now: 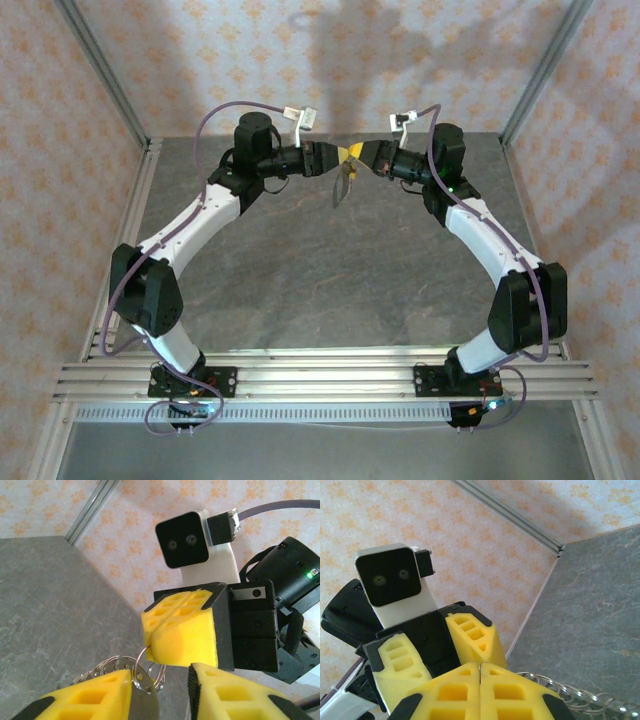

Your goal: Put the keys on the keyring

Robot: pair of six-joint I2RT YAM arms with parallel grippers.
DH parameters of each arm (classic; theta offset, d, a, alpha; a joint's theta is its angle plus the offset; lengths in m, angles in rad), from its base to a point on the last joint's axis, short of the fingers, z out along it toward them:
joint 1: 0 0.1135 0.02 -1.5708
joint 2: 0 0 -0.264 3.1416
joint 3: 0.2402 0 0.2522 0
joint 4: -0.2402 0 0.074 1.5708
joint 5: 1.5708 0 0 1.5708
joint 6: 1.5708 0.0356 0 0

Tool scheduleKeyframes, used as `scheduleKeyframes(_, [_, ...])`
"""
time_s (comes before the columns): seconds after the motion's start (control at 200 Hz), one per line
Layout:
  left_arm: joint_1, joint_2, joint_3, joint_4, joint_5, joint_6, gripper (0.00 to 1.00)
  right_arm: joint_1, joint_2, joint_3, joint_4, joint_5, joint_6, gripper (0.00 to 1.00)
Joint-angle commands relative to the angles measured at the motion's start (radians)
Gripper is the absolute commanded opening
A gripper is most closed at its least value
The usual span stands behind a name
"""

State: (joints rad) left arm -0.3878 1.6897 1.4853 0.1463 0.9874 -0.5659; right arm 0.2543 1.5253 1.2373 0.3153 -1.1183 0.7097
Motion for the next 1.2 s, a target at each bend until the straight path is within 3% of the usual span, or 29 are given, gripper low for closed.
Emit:
scheduleKeyframes(0.0, [0.005, 0.008, 0.012, 0.092, 0.026, -0.039, 0.29, -0.006, -0.017, 0.011, 0.073, -0.001, -0.001, 0.00])
scheduleKeyframes(0.065, [0.004, 0.012, 0.011, 0.108, 0.031, -0.053, 0.22, -0.005, -0.015, 0.011, 0.073, 0.002, -0.001, 0.00])
scheduleKeyframes(0.17, [0.004, 0.013, 0.007, 0.123, 0.040, -0.063, 0.21, -0.006, -0.012, 0.010, 0.074, 0.006, 0.000, 0.00])
scheduleKeyframes(0.971, [-0.020, 0.039, 0.011, 0.153, 0.036, -0.075, 0.25, -0.006, 0.002, 0.000, 0.070, 0.014, -0.009, 0.00])
scheduleKeyframes(1.196, [-0.023, 0.039, 0.009, 0.163, 0.037, -0.077, 0.09, -0.007, 0.009, -0.001, 0.068, 0.019, -0.013, 0.00])
